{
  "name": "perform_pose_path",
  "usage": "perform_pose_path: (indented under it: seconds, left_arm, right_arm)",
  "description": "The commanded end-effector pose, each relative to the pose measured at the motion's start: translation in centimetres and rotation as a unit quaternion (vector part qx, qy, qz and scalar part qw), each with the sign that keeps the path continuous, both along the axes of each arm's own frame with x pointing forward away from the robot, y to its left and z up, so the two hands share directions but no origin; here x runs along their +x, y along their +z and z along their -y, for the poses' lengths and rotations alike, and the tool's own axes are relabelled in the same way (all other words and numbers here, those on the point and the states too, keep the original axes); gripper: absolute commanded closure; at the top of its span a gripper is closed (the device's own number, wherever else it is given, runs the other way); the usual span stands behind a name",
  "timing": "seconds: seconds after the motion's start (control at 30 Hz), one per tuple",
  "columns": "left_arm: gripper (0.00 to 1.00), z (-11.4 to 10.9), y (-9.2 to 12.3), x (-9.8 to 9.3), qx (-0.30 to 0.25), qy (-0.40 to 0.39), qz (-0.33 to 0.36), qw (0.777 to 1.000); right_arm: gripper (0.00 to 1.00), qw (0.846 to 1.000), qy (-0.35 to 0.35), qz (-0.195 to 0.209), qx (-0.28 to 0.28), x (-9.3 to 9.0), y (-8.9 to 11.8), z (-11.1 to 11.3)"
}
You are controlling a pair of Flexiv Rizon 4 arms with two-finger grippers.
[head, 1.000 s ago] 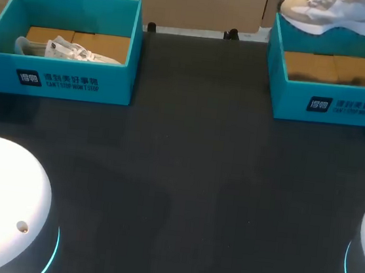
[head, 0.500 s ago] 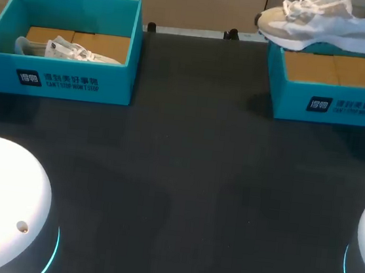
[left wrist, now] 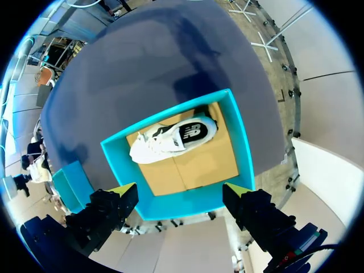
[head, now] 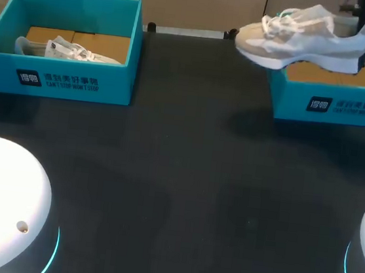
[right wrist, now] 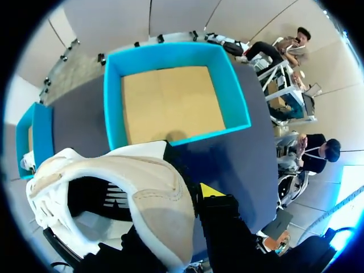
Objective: Take the shoe out of the shoebox, open the shoe tongue, remove and reinsert the insole, then place the shoe into the shoebox
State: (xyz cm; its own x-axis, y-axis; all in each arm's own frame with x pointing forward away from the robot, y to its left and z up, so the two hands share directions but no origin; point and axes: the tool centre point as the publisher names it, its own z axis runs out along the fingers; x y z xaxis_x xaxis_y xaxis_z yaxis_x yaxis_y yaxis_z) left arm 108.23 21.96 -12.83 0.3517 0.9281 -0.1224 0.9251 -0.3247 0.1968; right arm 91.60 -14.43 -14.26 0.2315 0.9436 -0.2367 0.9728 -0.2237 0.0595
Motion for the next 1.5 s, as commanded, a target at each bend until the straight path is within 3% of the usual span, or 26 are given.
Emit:
perform_pose_path:
  seconds: [0.03,0.13,1.07,1.2,1.5]
  left_arm:
    - [0.00,0.0,0.0,-0.1,0.001,0.000,0.001,1.000]
    - [0.00,0.0,0.0,-0.1,0.001,0.000,0.001,1.000]
    - [0.00,0.0,0.0,-0.1,0.001,0.000,0.001,1.000]
    - [0.00,0.0,0.0,-0.1,0.001,0.000,0.001,1.000]
    - [0.00,0.0,0.0,-0.1,0.001,0.000,0.001,1.000]
  right_arm:
    - [1.00,0.999,0.010,0.030,-0.009,-1.8,0.5,-1.2]
    - [1.00,0.999,0.015,0.041,0.003,-2.5,0.2,-2.4]
    - [1.00,0.999,0.015,0.041,0.003,-2.5,0.2,-2.4]
    - [1.00,0.999,0.021,0.038,0.003,-3.4,-0.1,-3.6]
    - [1.00,0.999,0.030,0.043,0.000,-7.5,0.5,-7.2]
